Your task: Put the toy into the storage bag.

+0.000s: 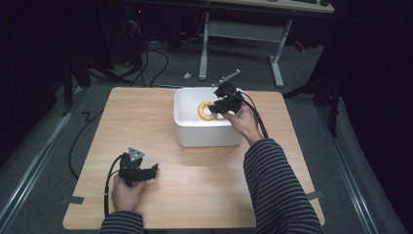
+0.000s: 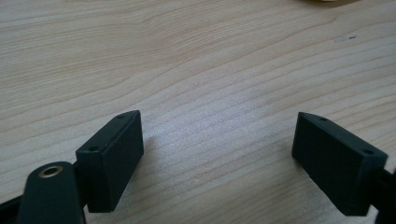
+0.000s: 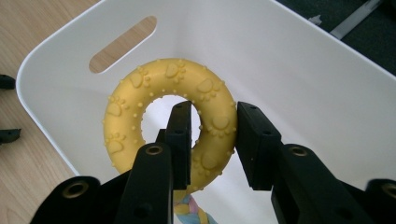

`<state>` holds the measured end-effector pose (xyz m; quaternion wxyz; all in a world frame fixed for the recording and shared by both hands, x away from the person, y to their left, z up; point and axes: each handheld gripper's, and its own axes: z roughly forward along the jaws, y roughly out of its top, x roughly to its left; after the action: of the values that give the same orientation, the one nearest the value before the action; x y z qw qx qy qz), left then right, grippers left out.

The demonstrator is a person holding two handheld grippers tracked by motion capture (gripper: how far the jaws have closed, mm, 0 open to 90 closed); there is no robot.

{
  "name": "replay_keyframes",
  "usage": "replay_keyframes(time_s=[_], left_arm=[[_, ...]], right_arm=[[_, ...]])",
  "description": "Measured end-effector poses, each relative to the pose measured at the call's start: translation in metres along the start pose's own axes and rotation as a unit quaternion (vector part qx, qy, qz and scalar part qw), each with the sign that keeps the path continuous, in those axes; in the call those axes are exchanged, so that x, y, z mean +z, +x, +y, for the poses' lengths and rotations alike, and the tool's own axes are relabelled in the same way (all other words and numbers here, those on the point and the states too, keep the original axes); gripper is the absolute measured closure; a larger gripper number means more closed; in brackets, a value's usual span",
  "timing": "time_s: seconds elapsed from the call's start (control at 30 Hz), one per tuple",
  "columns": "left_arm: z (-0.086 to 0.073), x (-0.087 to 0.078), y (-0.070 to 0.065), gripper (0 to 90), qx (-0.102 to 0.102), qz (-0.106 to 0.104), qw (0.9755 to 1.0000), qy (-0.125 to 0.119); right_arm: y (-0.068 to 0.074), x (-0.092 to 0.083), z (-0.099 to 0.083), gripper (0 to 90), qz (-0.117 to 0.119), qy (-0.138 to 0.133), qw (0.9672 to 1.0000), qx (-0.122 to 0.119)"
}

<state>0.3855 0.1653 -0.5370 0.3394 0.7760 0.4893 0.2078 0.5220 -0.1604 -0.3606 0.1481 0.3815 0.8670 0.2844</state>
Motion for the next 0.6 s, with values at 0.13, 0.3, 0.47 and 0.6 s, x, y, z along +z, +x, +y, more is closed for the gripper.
replay_keyframes(time_s=[0.13, 0.3, 0.47, 0.6], left_arm=[[0.0, 0.0, 0.0, 16.8, 0.0, 0.0, 1.0, 0.0], [0.0, 0.0, 0.0, 16.8, 0.0, 0.0, 1.0, 0.0], [0.0, 0.0, 0.0, 16.8, -0.001, 0.0, 1.0, -0.001], [0.0, 0.0, 0.0, 16.8, -0.001, 0.0, 1.0, 0.0]], right_arm=[[0.002, -0.001, -0.004, 68.0, 0.012, 0.005, 0.9999, 0.004], [0.004, 0.001, -0.01, 68.0, 0.011, 0.022, 0.9997, -0.006], [0.004, 0.002, -0.014, 67.8, 0.015, 0.019, 0.9997, 0.005], [0.003, 0.002, -0.015, 67.8, 0.018, 0.024, 0.9995, 0.014]])
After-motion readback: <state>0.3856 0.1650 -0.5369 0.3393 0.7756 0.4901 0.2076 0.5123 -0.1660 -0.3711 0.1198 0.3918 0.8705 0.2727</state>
